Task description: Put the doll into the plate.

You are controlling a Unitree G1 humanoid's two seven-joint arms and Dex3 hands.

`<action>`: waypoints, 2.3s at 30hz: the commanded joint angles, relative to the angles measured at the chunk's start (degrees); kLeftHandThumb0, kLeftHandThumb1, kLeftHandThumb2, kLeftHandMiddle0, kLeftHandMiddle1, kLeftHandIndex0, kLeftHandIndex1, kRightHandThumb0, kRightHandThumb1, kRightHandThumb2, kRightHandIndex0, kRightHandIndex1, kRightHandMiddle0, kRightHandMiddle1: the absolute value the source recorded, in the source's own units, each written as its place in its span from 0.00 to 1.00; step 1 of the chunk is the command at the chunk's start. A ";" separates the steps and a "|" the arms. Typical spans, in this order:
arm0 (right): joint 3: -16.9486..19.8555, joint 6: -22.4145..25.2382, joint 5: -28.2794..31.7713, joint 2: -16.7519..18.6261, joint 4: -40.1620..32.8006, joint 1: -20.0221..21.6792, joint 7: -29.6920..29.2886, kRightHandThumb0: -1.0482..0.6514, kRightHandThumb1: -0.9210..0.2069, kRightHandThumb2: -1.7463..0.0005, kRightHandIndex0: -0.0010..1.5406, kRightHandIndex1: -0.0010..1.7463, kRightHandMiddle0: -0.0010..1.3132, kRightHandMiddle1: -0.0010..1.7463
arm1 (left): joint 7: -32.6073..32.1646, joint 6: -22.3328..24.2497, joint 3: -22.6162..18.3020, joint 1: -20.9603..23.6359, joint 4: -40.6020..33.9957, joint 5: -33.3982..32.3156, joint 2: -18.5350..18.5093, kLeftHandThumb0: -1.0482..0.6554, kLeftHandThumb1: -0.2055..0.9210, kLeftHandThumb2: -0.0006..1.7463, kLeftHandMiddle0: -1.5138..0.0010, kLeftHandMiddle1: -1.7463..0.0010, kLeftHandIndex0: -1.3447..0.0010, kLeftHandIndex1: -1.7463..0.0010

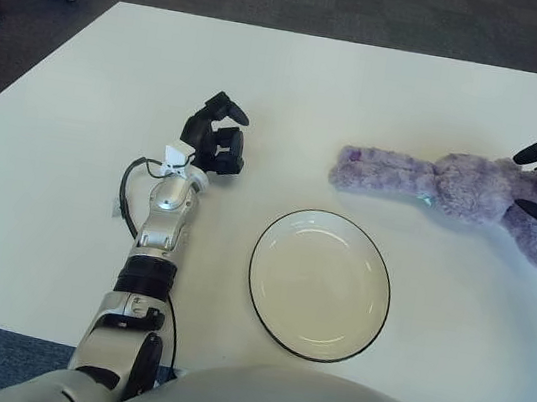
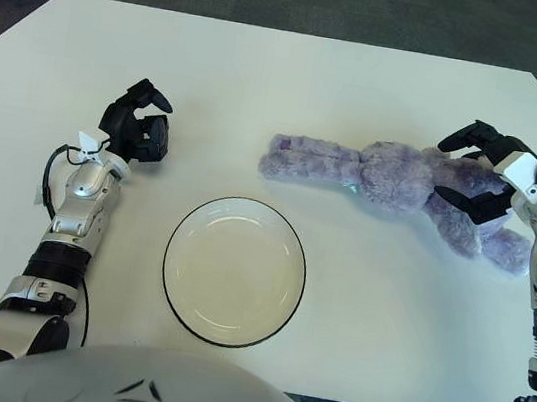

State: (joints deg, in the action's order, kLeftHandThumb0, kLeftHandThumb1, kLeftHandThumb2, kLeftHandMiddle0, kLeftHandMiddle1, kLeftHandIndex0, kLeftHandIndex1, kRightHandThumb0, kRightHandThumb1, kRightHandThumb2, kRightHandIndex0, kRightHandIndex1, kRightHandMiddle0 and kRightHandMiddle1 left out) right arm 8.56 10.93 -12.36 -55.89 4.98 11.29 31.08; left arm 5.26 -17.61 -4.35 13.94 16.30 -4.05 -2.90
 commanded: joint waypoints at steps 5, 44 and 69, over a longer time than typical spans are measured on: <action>-2.90 -5.18 -4.10 -2.79 0.58 -1.38 0.77 0.11 0.49 0.53 0.00 0.02 0.00 0.28 | 0.04 -0.77 0.01 0.53 1.29 0.37 -0.35 0.35 0.53 0.70 0.21 0.00 0.59 0.00; -9.63 -3.06 -9.76 -6.74 -0.24 2.78 11.87 0.09 0.41 0.59 0.00 0.00 0.00 0.13 | -0.63 -1.64 0.10 0.45 1.32 0.60 0.20 0.35 0.54 0.70 0.19 0.00 0.59 0.00; -18.02 -1.57 -14.54 -5.14 2.73 4.82 16.82 0.27 0.53 0.45 0.04 0.02 0.00 0.00 | -1.28 -1.08 0.40 -0.31 -0.55 0.64 0.91 0.35 0.54 0.69 0.19 0.00 0.60 0.00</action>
State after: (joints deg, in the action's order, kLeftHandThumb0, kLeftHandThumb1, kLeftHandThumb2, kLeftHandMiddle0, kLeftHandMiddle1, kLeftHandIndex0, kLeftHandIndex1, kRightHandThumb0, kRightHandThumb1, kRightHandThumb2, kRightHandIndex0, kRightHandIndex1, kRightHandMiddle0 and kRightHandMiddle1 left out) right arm -7.09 10.08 -26.51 -62.10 6.08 17.59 46.44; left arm 4.43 -18.53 -4.01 14.33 16.23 -3.85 -2.08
